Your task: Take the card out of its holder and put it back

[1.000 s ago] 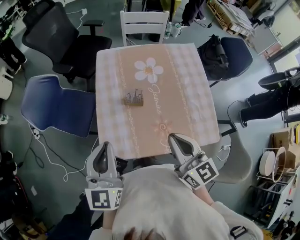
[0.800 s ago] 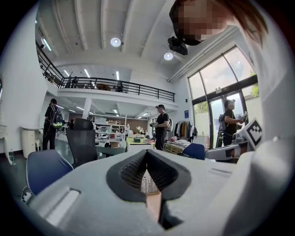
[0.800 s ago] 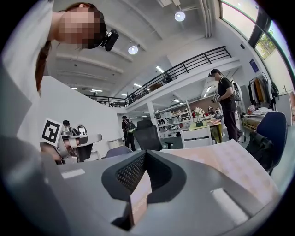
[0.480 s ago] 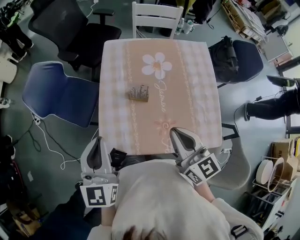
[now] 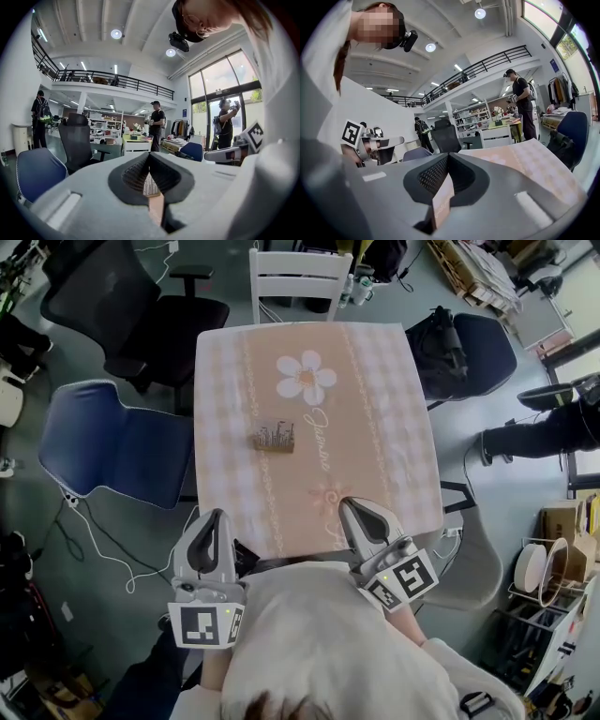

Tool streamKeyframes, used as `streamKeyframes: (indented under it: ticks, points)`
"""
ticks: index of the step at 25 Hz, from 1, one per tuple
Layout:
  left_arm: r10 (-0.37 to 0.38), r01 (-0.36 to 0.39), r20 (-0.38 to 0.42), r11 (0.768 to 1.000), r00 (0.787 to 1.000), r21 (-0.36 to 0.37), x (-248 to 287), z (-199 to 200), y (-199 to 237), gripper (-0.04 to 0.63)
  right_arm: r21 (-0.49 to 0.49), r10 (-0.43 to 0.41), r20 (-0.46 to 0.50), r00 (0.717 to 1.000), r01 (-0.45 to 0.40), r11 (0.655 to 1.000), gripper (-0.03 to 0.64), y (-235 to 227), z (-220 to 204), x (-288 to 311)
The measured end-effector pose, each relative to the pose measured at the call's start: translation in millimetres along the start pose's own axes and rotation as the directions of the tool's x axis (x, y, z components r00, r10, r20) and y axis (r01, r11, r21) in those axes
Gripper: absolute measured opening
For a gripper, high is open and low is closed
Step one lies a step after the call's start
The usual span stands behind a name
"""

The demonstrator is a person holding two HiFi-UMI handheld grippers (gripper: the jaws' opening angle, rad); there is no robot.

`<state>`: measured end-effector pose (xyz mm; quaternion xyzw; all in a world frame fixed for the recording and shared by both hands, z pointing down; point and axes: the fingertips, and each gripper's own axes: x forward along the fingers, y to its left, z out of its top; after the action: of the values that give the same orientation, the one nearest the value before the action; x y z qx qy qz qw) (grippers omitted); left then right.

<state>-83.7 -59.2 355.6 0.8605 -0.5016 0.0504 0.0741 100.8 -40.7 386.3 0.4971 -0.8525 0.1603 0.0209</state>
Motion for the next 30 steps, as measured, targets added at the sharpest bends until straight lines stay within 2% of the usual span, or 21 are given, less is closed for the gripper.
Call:
streamKeyframes:
  ticks: [10,30]
  points:
    - [-0.045,0.045,-0.005,0.999,0.999,-0.008,4,-3,2,0.000,0.000,-0.026,-0.001,1.000,0.026,1.000,-0.002,4,-2,7]
    - [-0.017,0.017,0.010,0.999,1.000,-0.030,5,-3,16,0.000,-0.025,-0.002,0.000,1.000,0.002,1.000,-0.002,11,3,22]
